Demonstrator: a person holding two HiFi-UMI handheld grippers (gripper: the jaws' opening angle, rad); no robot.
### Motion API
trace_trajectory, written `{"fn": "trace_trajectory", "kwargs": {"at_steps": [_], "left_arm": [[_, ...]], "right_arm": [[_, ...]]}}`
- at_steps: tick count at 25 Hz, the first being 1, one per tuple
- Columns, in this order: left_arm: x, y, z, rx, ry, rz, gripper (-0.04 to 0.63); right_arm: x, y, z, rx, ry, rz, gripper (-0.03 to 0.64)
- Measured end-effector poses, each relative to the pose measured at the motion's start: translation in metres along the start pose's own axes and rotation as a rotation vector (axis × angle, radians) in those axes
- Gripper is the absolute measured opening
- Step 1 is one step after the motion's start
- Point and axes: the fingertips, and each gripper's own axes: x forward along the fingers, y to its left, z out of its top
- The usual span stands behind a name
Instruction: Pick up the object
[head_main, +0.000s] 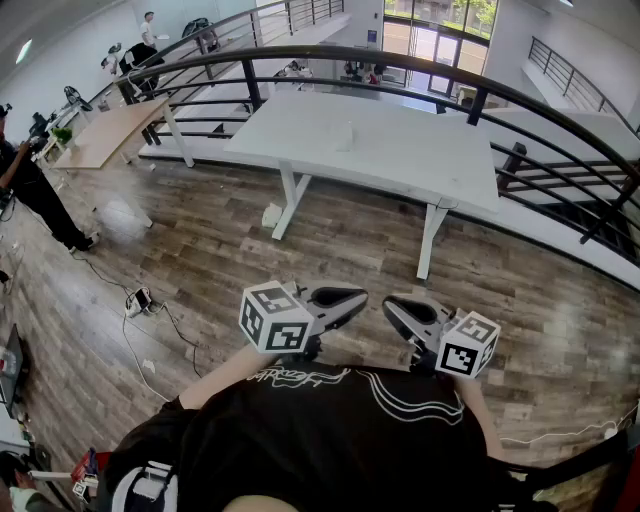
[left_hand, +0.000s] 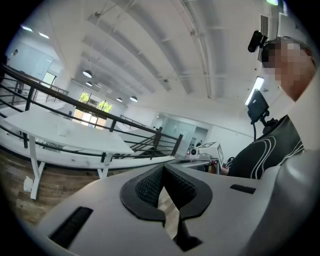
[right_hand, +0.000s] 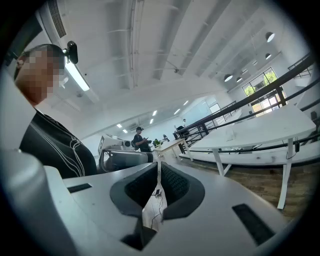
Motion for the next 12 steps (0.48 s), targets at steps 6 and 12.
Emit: {"fn": "trace_trajectory", "kwargs": {"at_steps": [6, 12], "left_arm": [[0.003, 0.013, -0.003, -0.033, 0.006, 0.013, 0.008], [0.003, 0.033, -0.004, -0.067, 0.002, 0.031, 0.008]], "right_arm": [[0.005, -0.013, -0.003, 0.033, -0.008, 0.014, 0.029], [0.017, -0.028, 0.001, 0.066, -0.022, 0.027, 0.031]]}}
